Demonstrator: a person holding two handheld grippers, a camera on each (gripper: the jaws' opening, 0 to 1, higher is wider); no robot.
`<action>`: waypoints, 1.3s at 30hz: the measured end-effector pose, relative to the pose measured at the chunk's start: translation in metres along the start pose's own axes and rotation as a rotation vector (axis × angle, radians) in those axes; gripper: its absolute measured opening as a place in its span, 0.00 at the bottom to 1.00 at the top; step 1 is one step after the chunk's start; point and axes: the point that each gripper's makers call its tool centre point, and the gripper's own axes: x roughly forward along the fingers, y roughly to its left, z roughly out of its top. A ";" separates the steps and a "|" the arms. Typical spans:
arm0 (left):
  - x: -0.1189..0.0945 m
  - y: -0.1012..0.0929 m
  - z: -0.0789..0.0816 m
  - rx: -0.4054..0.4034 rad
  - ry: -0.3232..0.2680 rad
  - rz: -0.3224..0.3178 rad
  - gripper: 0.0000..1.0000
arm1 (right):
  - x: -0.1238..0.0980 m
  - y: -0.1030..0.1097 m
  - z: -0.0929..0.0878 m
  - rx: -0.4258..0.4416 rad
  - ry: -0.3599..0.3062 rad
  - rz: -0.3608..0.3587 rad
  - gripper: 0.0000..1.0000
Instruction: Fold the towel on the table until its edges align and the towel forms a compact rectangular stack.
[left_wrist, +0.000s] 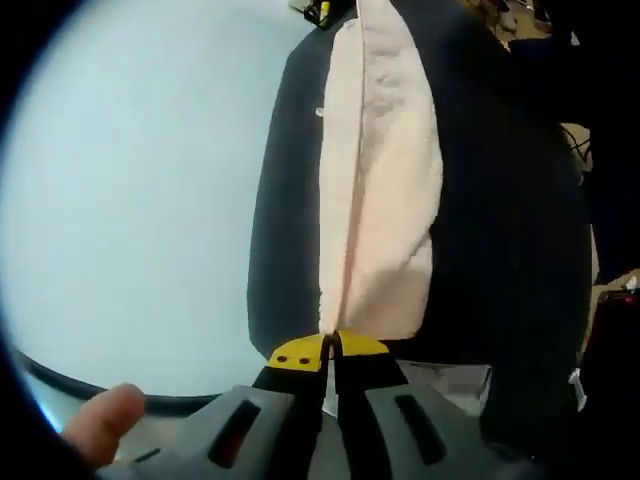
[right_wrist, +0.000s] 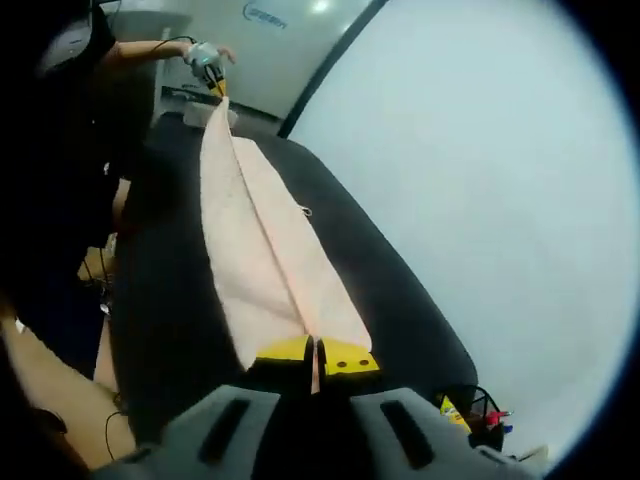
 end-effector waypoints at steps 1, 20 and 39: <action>0.009 0.004 0.000 -0.004 0.007 -0.011 0.00 | 0.009 -0.005 0.000 -0.003 0.005 -0.005 0.01; 0.150 0.030 -0.016 -0.091 0.064 -0.182 0.00 | 0.128 -0.053 -0.059 0.081 0.164 0.014 0.01; 0.204 0.021 -0.025 -0.143 0.017 -0.212 0.03 | 0.172 -0.068 -0.083 0.132 0.255 -0.038 0.02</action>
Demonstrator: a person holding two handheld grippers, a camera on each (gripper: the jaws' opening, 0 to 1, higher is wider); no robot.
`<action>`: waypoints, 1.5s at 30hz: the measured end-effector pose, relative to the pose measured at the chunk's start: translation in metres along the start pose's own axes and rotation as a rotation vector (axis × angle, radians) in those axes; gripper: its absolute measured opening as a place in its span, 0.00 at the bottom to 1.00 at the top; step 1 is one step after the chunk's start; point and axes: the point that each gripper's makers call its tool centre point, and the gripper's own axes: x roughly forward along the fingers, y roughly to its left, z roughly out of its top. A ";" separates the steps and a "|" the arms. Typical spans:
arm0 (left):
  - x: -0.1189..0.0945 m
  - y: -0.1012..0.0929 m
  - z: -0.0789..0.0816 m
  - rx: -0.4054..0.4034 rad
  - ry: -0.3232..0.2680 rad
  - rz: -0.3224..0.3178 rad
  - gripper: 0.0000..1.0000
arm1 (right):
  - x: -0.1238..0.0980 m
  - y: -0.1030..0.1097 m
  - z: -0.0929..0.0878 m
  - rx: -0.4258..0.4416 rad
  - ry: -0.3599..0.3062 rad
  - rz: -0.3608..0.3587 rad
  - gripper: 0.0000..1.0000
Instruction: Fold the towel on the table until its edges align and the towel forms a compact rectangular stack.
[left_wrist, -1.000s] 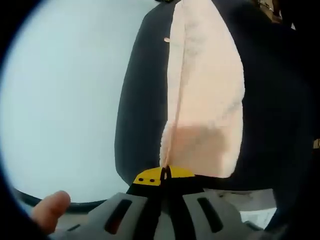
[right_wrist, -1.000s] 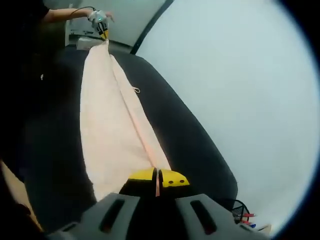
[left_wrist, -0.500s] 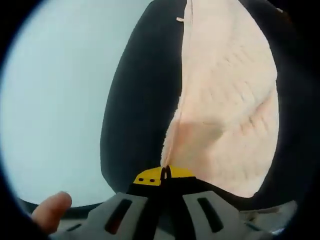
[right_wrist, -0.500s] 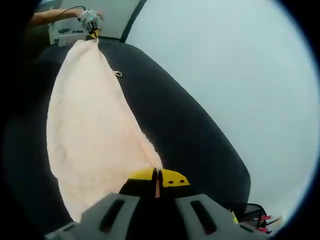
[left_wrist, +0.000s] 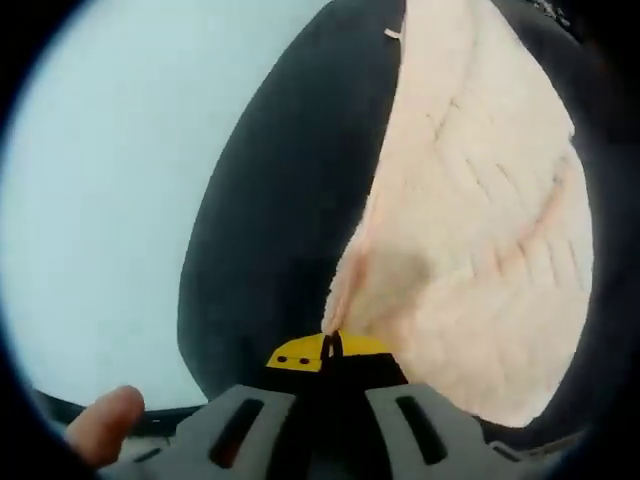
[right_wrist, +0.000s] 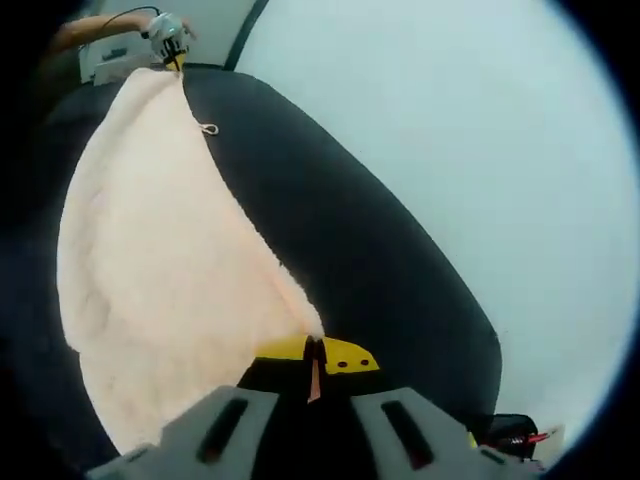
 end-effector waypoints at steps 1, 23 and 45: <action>0.000 -0.001 -0.004 0.050 0.027 0.006 0.14 | 0.002 0.003 -0.002 0.022 0.012 -0.002 0.04; -0.127 -0.111 0.026 0.058 -0.309 0.067 0.30 | -0.111 0.099 -0.015 -0.214 -0.153 0.037 0.20; -0.089 -0.125 0.011 0.264 -0.102 0.171 0.02 | -0.102 0.097 -0.030 -0.532 -0.062 -0.260 0.01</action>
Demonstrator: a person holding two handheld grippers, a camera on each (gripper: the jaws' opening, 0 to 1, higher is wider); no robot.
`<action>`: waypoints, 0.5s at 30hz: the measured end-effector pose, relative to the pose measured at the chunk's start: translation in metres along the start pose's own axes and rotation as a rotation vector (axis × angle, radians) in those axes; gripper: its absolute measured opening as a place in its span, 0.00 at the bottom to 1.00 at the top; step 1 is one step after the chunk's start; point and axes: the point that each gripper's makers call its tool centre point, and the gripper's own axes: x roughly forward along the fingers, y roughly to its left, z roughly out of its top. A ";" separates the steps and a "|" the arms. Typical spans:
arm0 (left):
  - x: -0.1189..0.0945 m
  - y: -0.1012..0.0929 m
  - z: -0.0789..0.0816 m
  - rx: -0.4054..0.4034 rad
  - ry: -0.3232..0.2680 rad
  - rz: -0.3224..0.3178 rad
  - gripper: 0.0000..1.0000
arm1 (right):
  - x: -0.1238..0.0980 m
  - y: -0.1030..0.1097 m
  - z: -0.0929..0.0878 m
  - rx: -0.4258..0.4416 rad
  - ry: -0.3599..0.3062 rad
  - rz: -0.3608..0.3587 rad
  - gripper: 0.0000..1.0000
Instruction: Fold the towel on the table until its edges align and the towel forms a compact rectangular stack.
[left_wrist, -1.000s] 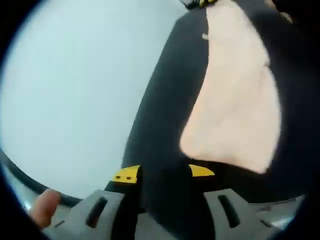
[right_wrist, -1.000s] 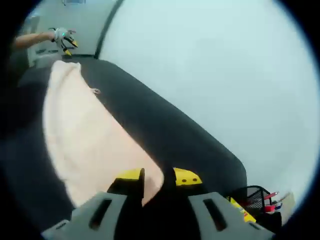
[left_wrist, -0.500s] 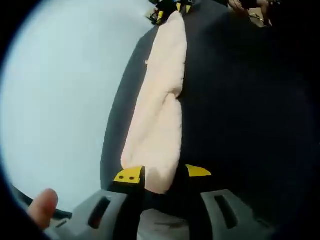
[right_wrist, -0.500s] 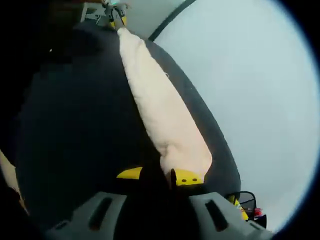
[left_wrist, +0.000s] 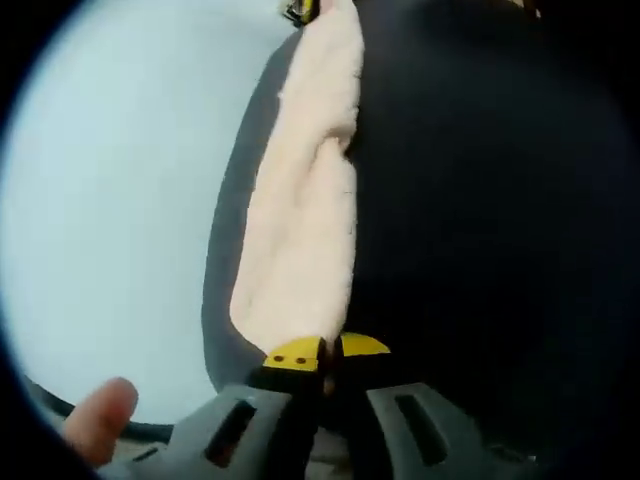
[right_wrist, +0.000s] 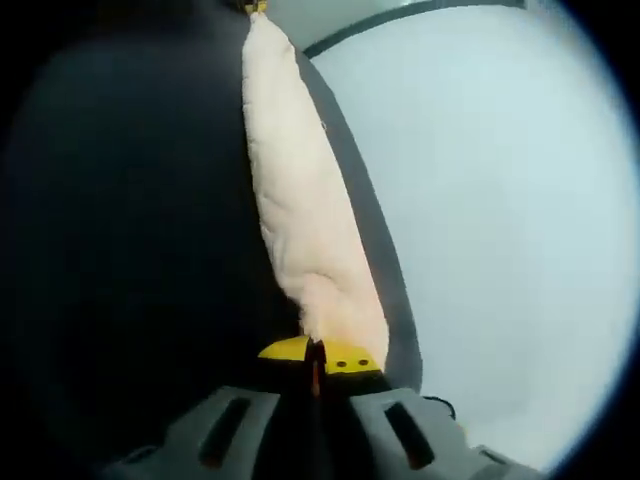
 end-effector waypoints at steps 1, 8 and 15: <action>-0.002 -0.002 0.000 -0.020 -0.004 -0.005 0.01 | -0.004 0.000 -0.001 0.008 -0.002 0.003 0.00; -0.004 -0.001 -0.011 -0.079 0.018 -0.029 0.01 | -0.010 0.011 -0.008 0.072 -0.008 0.044 0.00; -0.013 -0.008 -0.007 -0.072 -0.020 -0.059 0.07 | -0.025 0.040 0.001 0.230 -0.075 0.187 0.06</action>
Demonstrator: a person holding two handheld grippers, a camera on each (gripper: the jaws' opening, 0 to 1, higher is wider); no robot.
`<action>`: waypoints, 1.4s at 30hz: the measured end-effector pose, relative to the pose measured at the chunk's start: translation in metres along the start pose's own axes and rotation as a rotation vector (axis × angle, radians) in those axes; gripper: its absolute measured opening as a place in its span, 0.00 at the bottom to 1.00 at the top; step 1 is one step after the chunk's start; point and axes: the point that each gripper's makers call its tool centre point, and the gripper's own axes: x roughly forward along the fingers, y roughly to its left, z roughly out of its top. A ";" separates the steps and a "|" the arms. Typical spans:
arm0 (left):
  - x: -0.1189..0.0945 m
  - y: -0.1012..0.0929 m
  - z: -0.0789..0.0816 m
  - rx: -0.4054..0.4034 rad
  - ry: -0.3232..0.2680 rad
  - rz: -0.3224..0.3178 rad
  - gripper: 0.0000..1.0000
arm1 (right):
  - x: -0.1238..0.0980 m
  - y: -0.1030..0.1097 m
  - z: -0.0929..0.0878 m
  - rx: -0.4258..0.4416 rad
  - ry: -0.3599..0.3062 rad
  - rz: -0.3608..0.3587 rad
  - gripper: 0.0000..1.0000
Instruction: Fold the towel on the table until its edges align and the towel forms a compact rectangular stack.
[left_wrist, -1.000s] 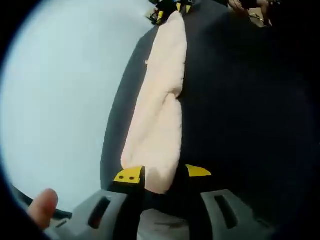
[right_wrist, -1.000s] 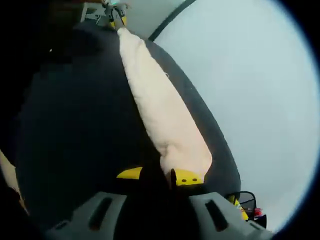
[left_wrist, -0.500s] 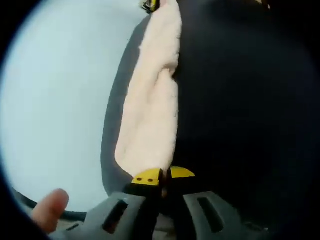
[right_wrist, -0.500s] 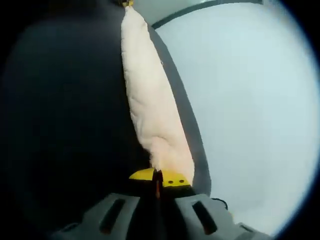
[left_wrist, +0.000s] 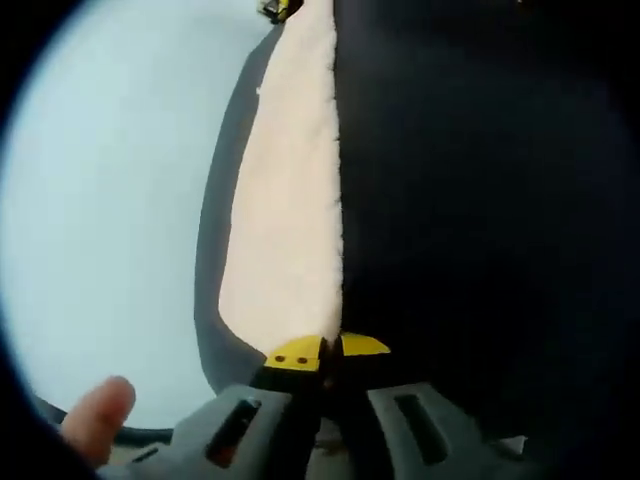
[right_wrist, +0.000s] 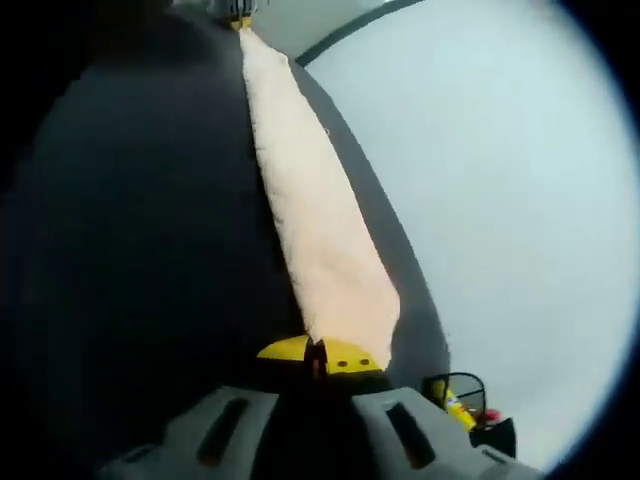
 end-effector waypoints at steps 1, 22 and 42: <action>-0.006 -0.003 0.006 -0.064 -0.029 -0.027 0.11 | -0.004 0.001 0.005 0.069 -0.032 0.009 0.07; 0.018 0.044 -0.032 -1.324 0.212 -0.320 0.19 | 0.018 -0.100 0.021 1.276 0.091 0.028 0.31; 0.034 -0.002 0.008 -1.376 0.198 -0.505 0.25 | 0.048 -0.072 -0.050 1.490 0.324 0.038 0.34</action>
